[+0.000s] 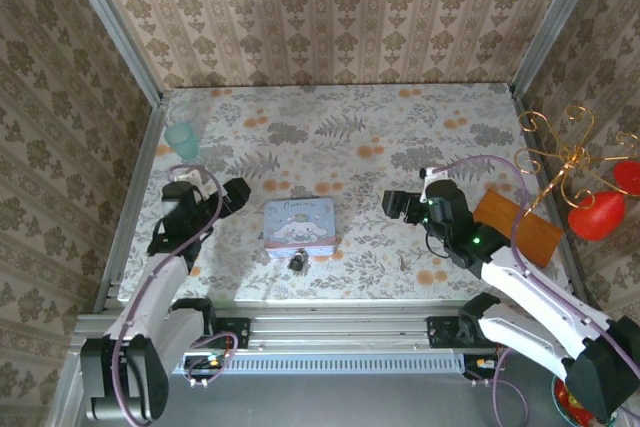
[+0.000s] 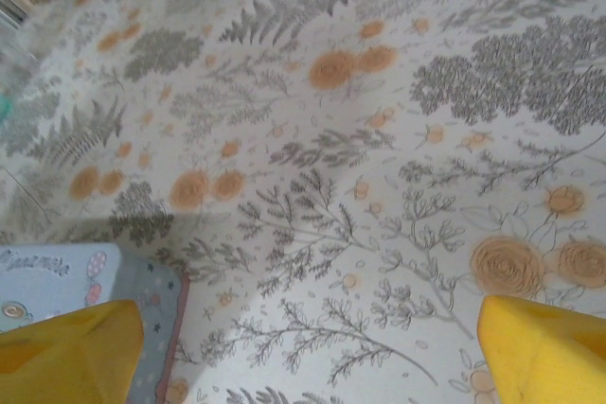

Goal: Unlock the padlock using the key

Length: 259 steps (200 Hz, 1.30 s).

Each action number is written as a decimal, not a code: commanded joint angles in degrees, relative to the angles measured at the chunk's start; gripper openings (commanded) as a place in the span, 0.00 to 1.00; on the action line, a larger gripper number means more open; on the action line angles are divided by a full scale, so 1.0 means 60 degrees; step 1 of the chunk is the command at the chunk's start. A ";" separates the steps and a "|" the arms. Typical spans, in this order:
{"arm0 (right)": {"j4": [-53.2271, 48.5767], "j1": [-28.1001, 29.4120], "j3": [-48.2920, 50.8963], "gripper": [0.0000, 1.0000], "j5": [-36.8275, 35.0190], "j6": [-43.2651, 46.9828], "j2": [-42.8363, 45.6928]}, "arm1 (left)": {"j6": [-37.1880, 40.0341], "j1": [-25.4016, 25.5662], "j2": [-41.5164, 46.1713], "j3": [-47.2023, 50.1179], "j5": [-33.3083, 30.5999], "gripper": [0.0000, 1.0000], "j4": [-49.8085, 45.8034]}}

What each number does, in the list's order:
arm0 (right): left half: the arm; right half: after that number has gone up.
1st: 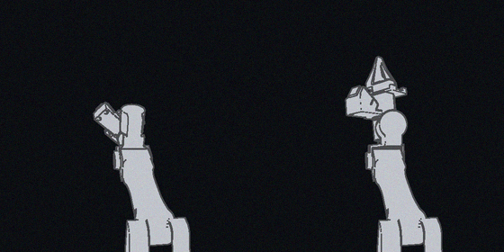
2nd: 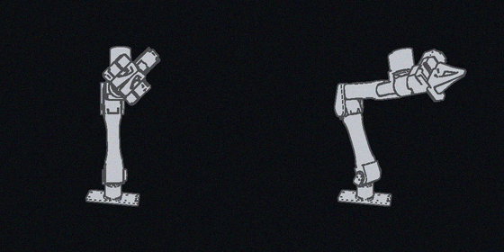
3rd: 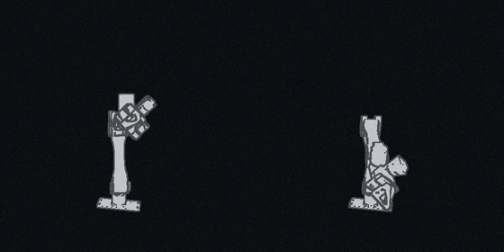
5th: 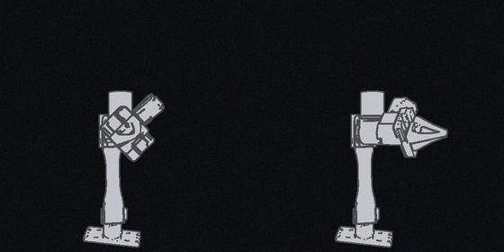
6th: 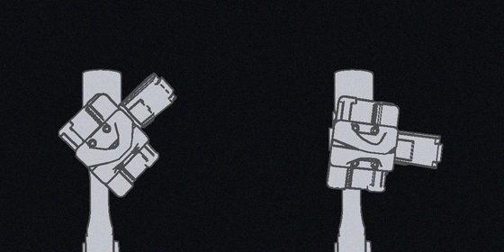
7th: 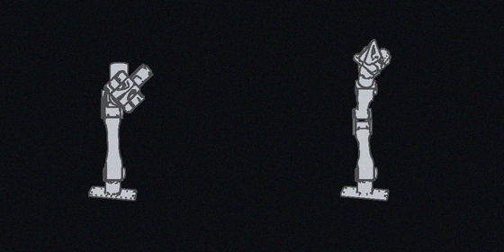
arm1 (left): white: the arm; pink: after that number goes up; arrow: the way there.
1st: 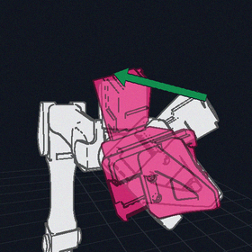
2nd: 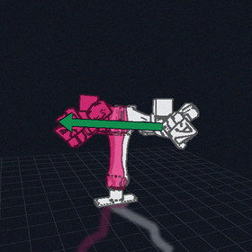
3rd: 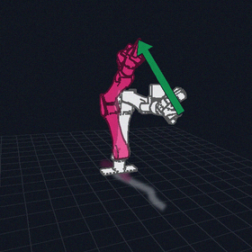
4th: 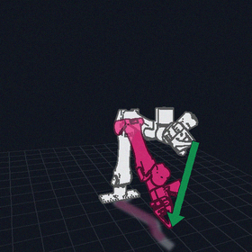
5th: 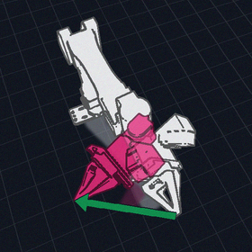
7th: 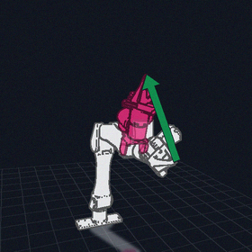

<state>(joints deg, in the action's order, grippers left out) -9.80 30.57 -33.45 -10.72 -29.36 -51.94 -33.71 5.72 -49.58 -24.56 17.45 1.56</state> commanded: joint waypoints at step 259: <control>-0.5072 0.3340 0.0367 0.45 -0.1663 -0.6874 -0.2562 | 0.1682 0.2914 0.0292 0.0386 -0.1620 1.00 0.0822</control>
<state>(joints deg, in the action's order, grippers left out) -38.48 50.15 -31.94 -18.87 -65.56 -66.63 -24.27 22.85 -48.99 -21.61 7.81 6.04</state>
